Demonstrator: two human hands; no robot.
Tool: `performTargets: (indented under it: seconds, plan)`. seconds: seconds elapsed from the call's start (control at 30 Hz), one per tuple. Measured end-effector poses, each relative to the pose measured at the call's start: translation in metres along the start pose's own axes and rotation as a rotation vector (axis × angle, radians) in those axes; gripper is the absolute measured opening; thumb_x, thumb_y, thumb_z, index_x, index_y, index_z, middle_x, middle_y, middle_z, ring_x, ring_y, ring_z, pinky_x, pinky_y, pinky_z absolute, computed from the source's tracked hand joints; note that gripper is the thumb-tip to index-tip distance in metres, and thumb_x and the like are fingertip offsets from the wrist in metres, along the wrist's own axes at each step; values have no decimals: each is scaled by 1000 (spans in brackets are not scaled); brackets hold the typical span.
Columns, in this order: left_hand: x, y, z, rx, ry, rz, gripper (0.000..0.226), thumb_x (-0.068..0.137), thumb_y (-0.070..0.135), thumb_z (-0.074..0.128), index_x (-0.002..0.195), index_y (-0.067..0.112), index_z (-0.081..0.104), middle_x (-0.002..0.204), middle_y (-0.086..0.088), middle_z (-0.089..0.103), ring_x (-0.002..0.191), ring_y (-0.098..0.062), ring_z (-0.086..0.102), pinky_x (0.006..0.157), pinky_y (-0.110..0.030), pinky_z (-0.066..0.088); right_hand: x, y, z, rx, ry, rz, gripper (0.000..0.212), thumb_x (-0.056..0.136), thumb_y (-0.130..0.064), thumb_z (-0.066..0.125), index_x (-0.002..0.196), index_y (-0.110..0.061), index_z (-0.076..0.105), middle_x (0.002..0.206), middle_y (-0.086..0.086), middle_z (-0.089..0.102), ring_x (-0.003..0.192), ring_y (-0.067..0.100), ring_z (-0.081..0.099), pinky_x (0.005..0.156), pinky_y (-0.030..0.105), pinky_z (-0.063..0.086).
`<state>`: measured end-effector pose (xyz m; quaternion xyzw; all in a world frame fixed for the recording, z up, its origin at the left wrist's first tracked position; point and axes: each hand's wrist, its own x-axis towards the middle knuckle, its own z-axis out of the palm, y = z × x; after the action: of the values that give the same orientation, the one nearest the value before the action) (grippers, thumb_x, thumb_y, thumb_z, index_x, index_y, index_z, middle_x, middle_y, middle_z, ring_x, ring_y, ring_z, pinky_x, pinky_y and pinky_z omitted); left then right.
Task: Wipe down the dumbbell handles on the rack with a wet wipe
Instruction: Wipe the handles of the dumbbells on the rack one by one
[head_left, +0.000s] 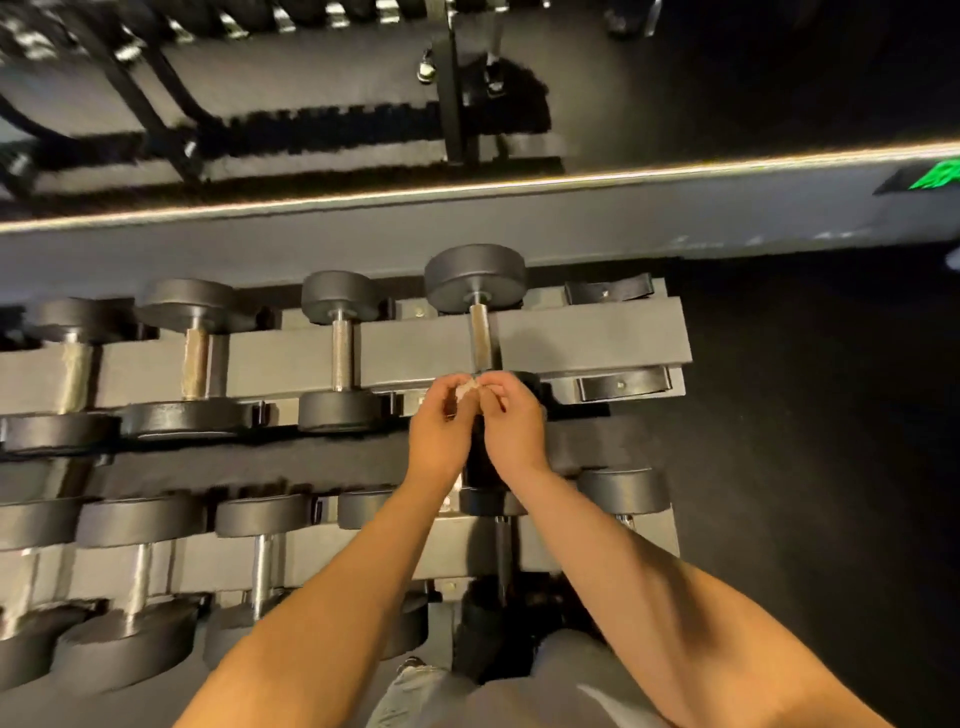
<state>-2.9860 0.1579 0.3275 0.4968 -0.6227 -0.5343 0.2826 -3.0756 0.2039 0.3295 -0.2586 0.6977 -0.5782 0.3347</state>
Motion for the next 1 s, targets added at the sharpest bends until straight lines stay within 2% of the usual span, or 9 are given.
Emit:
performTargets:
  seconds: [0.1, 0.17, 0.23, 0.37, 0.47, 0.57, 0.7, 0.83, 1.0]
  plan:
    - [28, 17, 6, 63, 58, 49, 13, 101, 18, 60, 111, 21, 68, 102, 11, 71, 92, 0, 66, 80, -15, 52, 35, -8, -2, -97, -26, -48, 20, 101, -9, 51, 103, -17, 70, 96, -4, 70, 88, 4, 65, 77, 14, 52]
    - [50, 23, 8, 97, 103, 25, 15, 101, 17, 61, 108, 26, 69, 100, 16, 70, 91, 5, 64, 76, -7, 47, 58, -5, -2, -151, -5, -42, 19, 102, -16, 51, 108, -22, 69, 100, -7, 69, 93, 4, 65, 83, 23, 55]
    - [75, 23, 14, 111, 107, -32, 15, 100, 18, 62, 106, 30, 70, 100, 16, 70, 94, 2, 65, 76, -5, 46, 81, 2, 0, -155, 22, -3, 20, 102, -20, 51, 111, -25, 68, 101, -9, 68, 95, 7, 66, 85, 34, 59]
    - [117, 12, 29, 111, 88, -86, 19, 101, 26, 62, 115, 23, 74, 111, 7, 74, 104, -5, 67, 97, -25, 52, 113, 14, 2, -177, -5, 27, 22, 103, -21, 51, 115, -23, 69, 103, -6, 68, 96, 9, 65, 85, 36, 59]
    - [143, 13, 40, 101, 94, -94, 26, 101, 28, 61, 124, 22, 72, 123, 4, 71, 116, -8, 63, 106, -27, 47, 127, 20, 6, -191, -22, 45, 25, 102, -21, 51, 119, -26, 68, 108, -6, 68, 99, 9, 63, 86, 31, 56]
    - [161, 13, 45, 174, 79, -100, 27, 101, 19, 60, 126, 18, 71, 128, 0, 70, 120, -11, 62, 105, -23, 44, 135, 27, 9, -242, 3, 53, 24, 102, -22, 51, 117, -29, 68, 106, -7, 68, 96, 9, 63, 81, 29, 56]
    - [152, 10, 45, 277, 83, -99, 26, 100, 14, 61, 123, 15, 72, 122, -2, 72, 109, -7, 63, 98, -21, 48, 133, 31, 8, -255, 10, 55, 24, 102, -21, 49, 116, -28, 68, 107, -6, 68, 96, 10, 63, 80, 27, 56]
    - [145, 7, 44, 298, 79, -116, 25, 99, 14, 62, 121, 14, 74, 118, -1, 74, 109, -12, 67, 99, -26, 52, 132, 27, 8, -246, 12, 71, 25, 103, -19, 49, 116, -28, 69, 106, -6, 68, 95, 10, 63, 79, 25, 54]
    - [149, 18, 50, 233, 122, -153, 24, 101, 16, 61, 120, 18, 74, 114, 2, 74, 99, -7, 65, 94, -23, 51, 132, 26, 8, -231, 16, 87, 25, 103, -20, 49, 117, -28, 68, 103, -7, 66, 92, 8, 63, 78, 25, 56]
